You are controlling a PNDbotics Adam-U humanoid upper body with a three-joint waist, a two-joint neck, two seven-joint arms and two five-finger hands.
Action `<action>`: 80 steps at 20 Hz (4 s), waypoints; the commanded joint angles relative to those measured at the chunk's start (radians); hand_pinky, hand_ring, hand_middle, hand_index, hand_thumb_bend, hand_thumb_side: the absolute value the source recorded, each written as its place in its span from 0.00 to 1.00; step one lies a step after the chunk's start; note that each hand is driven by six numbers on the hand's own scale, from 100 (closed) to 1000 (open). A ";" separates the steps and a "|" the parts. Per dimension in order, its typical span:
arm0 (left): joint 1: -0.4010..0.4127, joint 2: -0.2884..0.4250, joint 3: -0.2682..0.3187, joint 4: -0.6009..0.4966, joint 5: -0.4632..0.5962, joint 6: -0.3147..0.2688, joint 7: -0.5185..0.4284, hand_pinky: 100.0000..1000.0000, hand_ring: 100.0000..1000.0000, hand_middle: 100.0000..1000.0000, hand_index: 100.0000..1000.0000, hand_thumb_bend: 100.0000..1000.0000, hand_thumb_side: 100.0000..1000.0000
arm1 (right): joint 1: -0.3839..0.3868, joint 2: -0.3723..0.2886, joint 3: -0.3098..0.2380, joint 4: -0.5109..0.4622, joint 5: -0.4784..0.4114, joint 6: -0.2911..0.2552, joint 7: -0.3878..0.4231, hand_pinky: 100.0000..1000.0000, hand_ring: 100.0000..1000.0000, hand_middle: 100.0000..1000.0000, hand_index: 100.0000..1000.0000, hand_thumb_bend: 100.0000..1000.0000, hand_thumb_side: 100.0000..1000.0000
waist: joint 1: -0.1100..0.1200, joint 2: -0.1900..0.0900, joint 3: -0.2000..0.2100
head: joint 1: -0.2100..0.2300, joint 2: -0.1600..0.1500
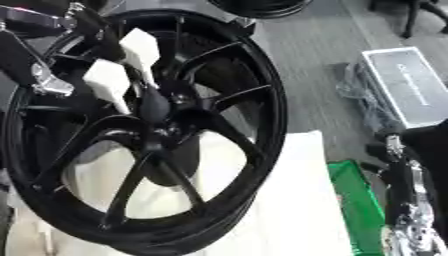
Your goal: Pull the pin out of the wheel hub.
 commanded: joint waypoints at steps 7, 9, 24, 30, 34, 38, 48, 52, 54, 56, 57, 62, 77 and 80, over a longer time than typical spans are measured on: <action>-0.025 0.000 0.012 0.019 -0.031 -0.041 -0.027 0.74 0.73 0.75 0.87 0.29 0.67 | -0.004 -0.005 -0.006 -0.005 0.003 -0.002 0.005 0.62 0.76 0.57 0.73 0.00 0.83 | 0.000 -0.009 -0.005 | 0.003 -0.018; -0.025 -0.002 0.012 0.025 -0.039 -0.044 -0.027 0.74 0.74 0.75 0.87 0.29 0.67 | -0.005 -0.003 -0.006 -0.003 0.003 -0.002 0.006 0.62 0.76 0.57 0.73 0.00 0.83 | 0.000 -0.008 -0.006 | 0.003 -0.019; -0.024 -0.022 0.002 0.071 -0.076 -0.066 -0.027 0.73 0.71 0.71 0.84 0.28 0.68 | -0.010 0.005 -0.007 0.003 0.006 -0.002 0.011 0.62 0.76 0.57 0.73 0.00 0.84 | 0.001 0.001 -0.012 | 0.004 -0.020; -0.023 -0.025 -0.005 0.073 -0.083 -0.073 -0.027 0.72 0.70 0.67 0.82 0.29 0.62 | -0.011 0.006 -0.007 0.006 0.006 -0.002 0.013 0.62 0.76 0.57 0.73 0.00 0.84 | 0.000 0.002 -0.013 | 0.002 -0.021; -0.023 -0.028 -0.007 0.079 -0.091 -0.081 -0.027 0.72 0.69 0.67 0.81 0.28 0.55 | -0.010 0.007 -0.007 0.006 0.006 -0.003 0.015 0.62 0.76 0.57 0.73 0.00 0.84 | -0.001 0.003 -0.014 | -0.004 -0.029; -0.024 -0.032 -0.011 0.084 -0.101 -0.087 -0.027 0.72 0.69 0.66 0.80 0.28 0.52 | -0.011 0.008 -0.006 0.007 0.006 -0.003 0.017 0.62 0.76 0.57 0.73 0.00 0.84 | -0.002 0.004 -0.014 | -0.008 -0.037; -0.026 -0.034 0.001 0.076 -0.072 -0.052 -0.027 0.68 0.58 0.53 0.60 0.04 0.32 | -0.011 0.009 -0.005 0.011 0.007 -0.001 0.024 0.63 0.76 0.57 0.74 0.00 0.85 | -0.004 0.004 -0.012 | -0.004 -0.038; -0.027 -0.028 0.015 0.045 -0.021 -0.014 -0.027 0.64 0.54 0.46 0.50 0.00 0.18 | -0.011 0.010 -0.005 0.015 0.007 0.000 0.026 0.63 0.76 0.57 0.74 0.00 0.85 | -0.004 0.004 -0.010 | -0.005 -0.038; -0.026 -0.022 0.023 0.026 0.005 0.004 -0.027 0.62 0.52 0.43 0.46 0.00 0.16 | -0.011 0.010 -0.005 0.016 0.007 0.001 0.026 0.63 0.76 0.57 0.74 0.00 0.85 | -0.004 0.003 -0.010 | -0.006 -0.038; -0.025 -0.015 0.031 0.003 0.030 0.021 -0.027 0.60 0.50 0.40 0.41 0.00 0.17 | -0.010 0.010 -0.005 0.017 0.007 0.002 0.027 0.63 0.76 0.57 0.74 0.00 0.85 | -0.004 0.003 -0.009 | -0.006 -0.038; -0.024 -0.012 0.035 -0.009 0.040 0.028 -0.027 0.60 0.50 0.40 0.41 0.00 0.17 | -0.010 0.010 -0.006 0.017 0.007 0.002 0.027 0.63 0.76 0.57 0.74 0.00 0.85 | -0.004 0.003 -0.009 | -0.006 -0.038; -0.020 0.014 0.076 -0.071 0.093 0.053 -0.027 0.58 0.48 0.37 0.34 0.00 0.16 | -0.006 0.006 -0.007 0.012 0.007 0.001 0.028 0.63 0.76 0.57 0.74 0.00 0.85 | -0.006 -0.001 -0.005 | -0.009 -0.035; 0.213 0.263 0.421 -0.294 0.349 0.154 0.156 0.54 0.47 0.34 0.31 0.00 0.14 | 0.019 -0.004 -0.026 -0.010 0.007 -0.004 0.012 0.63 0.76 0.57 0.74 0.00 0.82 | -0.013 -0.018 0.036 | -0.025 -0.019; 0.326 0.329 0.508 -0.308 0.377 0.161 0.246 0.53 0.46 0.34 0.31 0.00 0.15 | 0.018 -0.007 -0.029 -0.015 0.003 -0.005 0.008 0.63 0.76 0.57 0.74 0.00 0.82 | -0.015 -0.021 0.046 | -0.019 -0.017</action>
